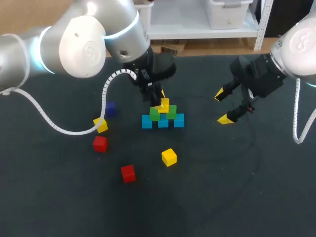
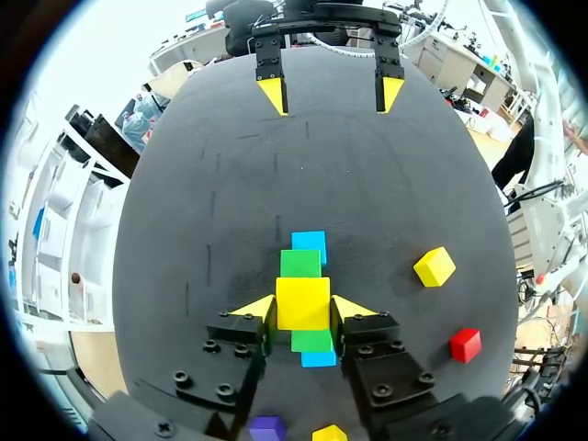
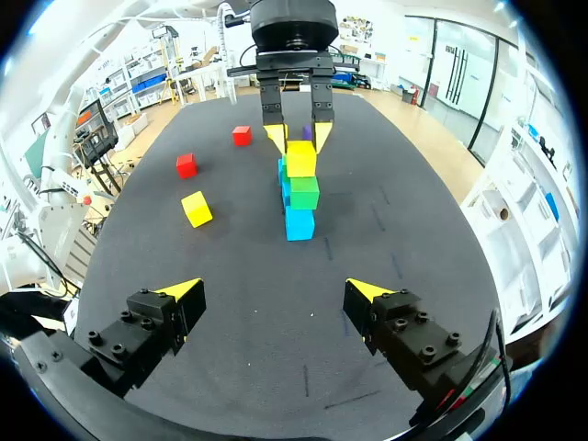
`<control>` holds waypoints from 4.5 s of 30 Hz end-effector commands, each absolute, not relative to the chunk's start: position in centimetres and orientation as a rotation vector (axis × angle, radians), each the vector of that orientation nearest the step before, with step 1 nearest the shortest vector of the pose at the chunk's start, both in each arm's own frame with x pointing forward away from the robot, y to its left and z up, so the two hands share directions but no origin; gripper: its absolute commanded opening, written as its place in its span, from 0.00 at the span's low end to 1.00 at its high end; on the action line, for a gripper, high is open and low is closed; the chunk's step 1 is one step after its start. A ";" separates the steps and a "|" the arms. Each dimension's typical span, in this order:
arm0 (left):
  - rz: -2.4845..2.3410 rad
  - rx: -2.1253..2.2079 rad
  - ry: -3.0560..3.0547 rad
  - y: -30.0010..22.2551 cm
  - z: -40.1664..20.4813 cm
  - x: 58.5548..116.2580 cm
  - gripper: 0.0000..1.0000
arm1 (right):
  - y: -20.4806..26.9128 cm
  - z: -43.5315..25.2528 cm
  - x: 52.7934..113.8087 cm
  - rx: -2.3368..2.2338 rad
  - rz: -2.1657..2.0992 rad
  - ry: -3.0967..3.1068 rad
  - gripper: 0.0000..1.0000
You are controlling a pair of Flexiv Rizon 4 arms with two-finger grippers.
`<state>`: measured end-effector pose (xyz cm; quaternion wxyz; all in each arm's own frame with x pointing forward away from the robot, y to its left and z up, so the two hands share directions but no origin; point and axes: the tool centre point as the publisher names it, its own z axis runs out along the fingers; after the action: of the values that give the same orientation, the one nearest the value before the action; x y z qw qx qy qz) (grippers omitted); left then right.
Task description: Place the blue cubes, place green cubes on the blue cubes, place the yellow cubes on the green cubes, then place the red cubes on the yellow cubes, and place purple cube on the red cubes.
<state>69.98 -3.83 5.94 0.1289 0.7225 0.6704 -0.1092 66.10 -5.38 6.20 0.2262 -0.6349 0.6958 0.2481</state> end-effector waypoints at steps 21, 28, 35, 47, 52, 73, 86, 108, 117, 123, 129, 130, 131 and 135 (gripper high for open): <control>-0.267 2.108 1.893 -2.4 8.8 69.8 1.00 | -5.4 6.1 66.2 -1.751 0.688 1.915 1.00; -0.224 2.055 1.940 0.5 10.2 68.8 1.00 | -5.4 6.1 66.2 -1.751 0.688 1.915 1.00; -0.209 1.932 2.064 4.7 9.9 67.6 1.00 | -5.4 6.1 66.2 -1.751 0.688 1.915 1.00; -0.166 1.798 2.225 9.6 7.9 66.3 1.00 | -5.4 6.1 66.2 -1.751 0.688 1.915 1.00; -0.175 1.783 2.269 10.7 6.1 66.4 1.00 | -5.4 6.1 66.2 -1.751 0.688 1.915 1.00; -0.194 1.714 2.361 12.9 2.0 68.3 1.00 | -5.4 6.1 66.2 -1.751 0.688 1.915 1.00; -0.205 1.691 2.380 14.0 0.6 68.8 1.00 | -5.4 6.1 66.2 -1.751 0.688 1.915 1.00; -0.200 1.623 2.423 15.6 -0.5 67.6 0.59 | -5.4 6.1 66.2 -1.751 0.688 1.915 1.00; -0.218 1.626 2.409 15.1 -0.7 67.4 0.35 | -5.4 6.1 66.2 -1.751 0.688 1.915 1.00; -0.219 1.634 2.402 14.8 -0.6 67.4 0.00 | -5.4 6.1 66.2 -1.751 0.688 1.915 1.00; -0.229 1.661 2.362 14.2 0.6 66.9 0.00 | -5.4 6.1 66.2 -1.751 0.688 1.915 1.00; -0.236 1.669 2.349 14.0 1.0 66.8 0.00 | -5.4 6.1 66.2 -1.751 0.688 1.915 1.00; -0.233 1.694 2.337 13.7 1.5 66.7 0.00 | -5.4 6.1 66.2 -1.751 0.688 1.915 1.00; -0.240 1.802 2.268 12.1 3.5 66.7 0.00 | -5.4 6.1 66.2 -1.751 0.688 1.915 1.00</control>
<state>66.78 12.58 1.97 0.1269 0.6062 0.7809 -0.0821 66.10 -5.38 6.20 0.2262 -0.6349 0.6958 0.2481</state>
